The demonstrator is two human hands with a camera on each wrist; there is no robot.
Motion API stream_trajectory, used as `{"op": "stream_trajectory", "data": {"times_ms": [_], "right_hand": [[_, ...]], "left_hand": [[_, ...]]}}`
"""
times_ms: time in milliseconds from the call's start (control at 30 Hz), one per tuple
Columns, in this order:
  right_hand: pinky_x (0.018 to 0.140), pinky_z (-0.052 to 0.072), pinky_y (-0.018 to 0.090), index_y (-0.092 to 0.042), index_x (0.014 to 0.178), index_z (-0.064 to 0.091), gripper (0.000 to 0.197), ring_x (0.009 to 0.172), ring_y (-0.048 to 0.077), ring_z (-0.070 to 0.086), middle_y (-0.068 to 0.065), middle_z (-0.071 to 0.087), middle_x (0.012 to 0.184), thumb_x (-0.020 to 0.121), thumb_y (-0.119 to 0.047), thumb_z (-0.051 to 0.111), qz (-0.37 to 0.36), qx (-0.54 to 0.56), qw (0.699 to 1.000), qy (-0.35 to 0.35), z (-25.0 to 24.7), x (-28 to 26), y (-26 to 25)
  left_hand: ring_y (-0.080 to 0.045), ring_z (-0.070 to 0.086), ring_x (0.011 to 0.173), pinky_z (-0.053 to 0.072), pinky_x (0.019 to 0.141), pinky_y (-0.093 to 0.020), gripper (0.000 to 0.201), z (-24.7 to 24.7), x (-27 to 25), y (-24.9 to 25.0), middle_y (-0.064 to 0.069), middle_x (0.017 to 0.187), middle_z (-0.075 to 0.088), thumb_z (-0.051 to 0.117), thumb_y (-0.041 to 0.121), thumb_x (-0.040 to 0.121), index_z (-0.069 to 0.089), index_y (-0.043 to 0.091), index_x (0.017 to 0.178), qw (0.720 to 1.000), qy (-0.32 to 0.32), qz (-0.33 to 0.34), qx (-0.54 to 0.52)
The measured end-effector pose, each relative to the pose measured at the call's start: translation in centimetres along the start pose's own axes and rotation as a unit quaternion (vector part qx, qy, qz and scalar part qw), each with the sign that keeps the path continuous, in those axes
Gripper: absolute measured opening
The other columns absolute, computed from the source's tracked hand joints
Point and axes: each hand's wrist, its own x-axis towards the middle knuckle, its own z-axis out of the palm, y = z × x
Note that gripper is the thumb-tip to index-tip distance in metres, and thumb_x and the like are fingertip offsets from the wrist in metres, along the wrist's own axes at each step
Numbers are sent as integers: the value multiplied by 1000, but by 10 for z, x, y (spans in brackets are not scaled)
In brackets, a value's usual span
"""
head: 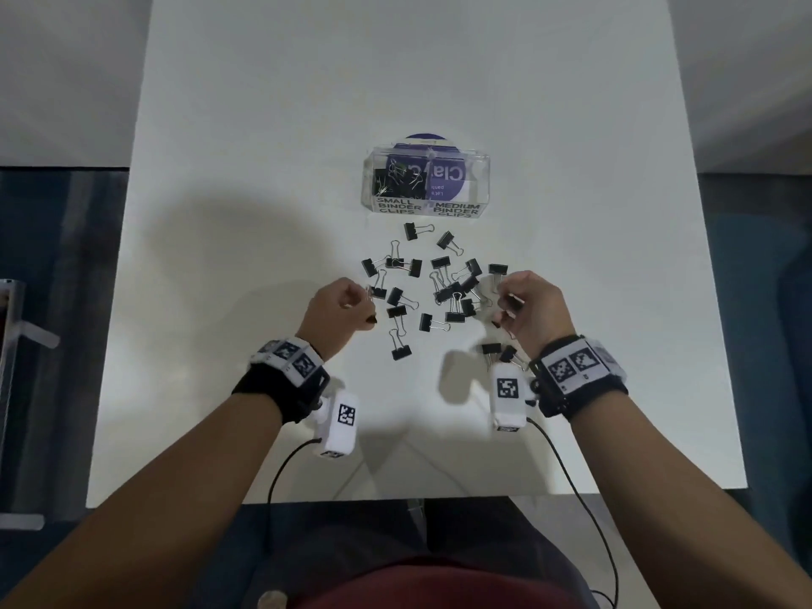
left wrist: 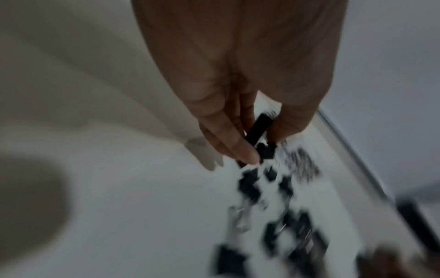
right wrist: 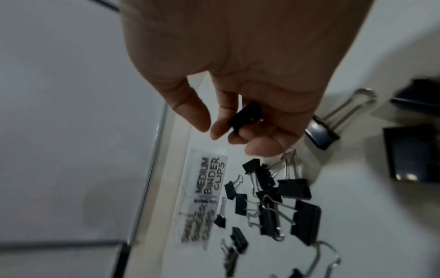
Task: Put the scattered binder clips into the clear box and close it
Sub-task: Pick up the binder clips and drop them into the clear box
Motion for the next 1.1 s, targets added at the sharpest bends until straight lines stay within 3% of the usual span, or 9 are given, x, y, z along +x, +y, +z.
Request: {"op": "stream_trajectory", "data": {"times_ms": [100, 200, 333, 433, 533, 667, 833, 967, 1100], "right_hand": [[57, 46, 32, -15, 64, 53, 20, 62, 19, 50, 8, 57, 70, 81, -16, 64, -86, -255, 963, 2, 12, 10, 6], [67, 46, 25, -15, 78, 57, 21, 72, 14, 54, 2, 60, 86, 74, -28, 73, -185, -470, 863, 1, 26, 14, 16], [82, 47, 34, -11, 103, 53, 45, 95, 22, 51, 5, 48, 111, 72, -35, 75, -225, -601, 767, -3, 42, 18, 33], [86, 46, 39, -5, 113, 51, 47, 103, 32, 49, 10, 45, 122, 77, -27, 72, -226, -647, 728, -4, 49, 19, 40], [82, 45, 39, -3, 114, 53, 39, 102, 34, 50, 11, 46, 122, 81, -18, 67, -228, -663, 713, -14, 53, 18, 42], [70, 42, 35, -1, 100, 58, 18, 93, 35, 54, 14, 52, 110, 82, -4, 59, -250, -673, 695, -35, 55, 18, 39], [62, 34, 30, -1, 86, 57, 9, 79, 32, 55, 14, 55, 94, 80, -8, 58, -278, -659, 695, -67, 54, 18, 32], [59, 41, 31, -4, 81, 55, 18, 73, 29, 54, 8, 54, 90, 69, -8, 69, -270, -646, 710, -83, 45, 21, 33], [61, 46, 35, -5, 78, 55, 21, 68, 25, 49, 4, 52, 84, 65, -7, 71, -280, -625, 722, -102, 40, 20, 31]], "left_hand": [[-19, 59, 66, 59, 64, -24, 16, 0, 2, 14, -11, 70, 60, 46, -5, 86, 58, 6, 84, 964, -43, -93, -244], [-20, 57, 64, 59, 63, -24, 24, 2, 5, 25, -9, 70, 56, 36, -5, 84, 59, 3, 85, 934, -81, -113, -329], [-20, 53, 57, 50, 49, -22, 7, 11, 14, 32, -7, 66, 50, 49, 4, 72, 55, 7, 69, 964, -53, -113, -236], [-16, 45, 52, 39, 52, -26, 10, 17, 22, 27, -1, 57, 48, 59, 10, 69, 50, 10, 64, 1000, -16, -16, 8], [-11, 46, 58, 39, 61, -21, 18, 22, 22, 19, 7, 62, 48, 74, 17, 73, 57, 12, 78, 971, 7, 78, 226], [-18, 52, 82, 40, 75, -27, 42, 29, 17, 14, -5, 93, 58, 76, 22, 76, 57, 11, 112, 936, -35, 123, 329], [-24, 49, 81, 37, 68, -29, 35, 34, 15, 11, -8, 92, 58, 78, 22, 73, 55, 9, 97, 932, -24, 123, 339], [-21, 45, 75, 37, 66, -30, 29, 34, 14, 15, -3, 84, 50, 75, 20, 76, 48, 11, 81, 924, -47, 136, 353], [-18, 42, 79, 37, 71, -29, 19, 30, 16, 15, -9, 93, 55, 63, 22, 86, 51, 7, 86, 906, -72, 157, 385]]}}
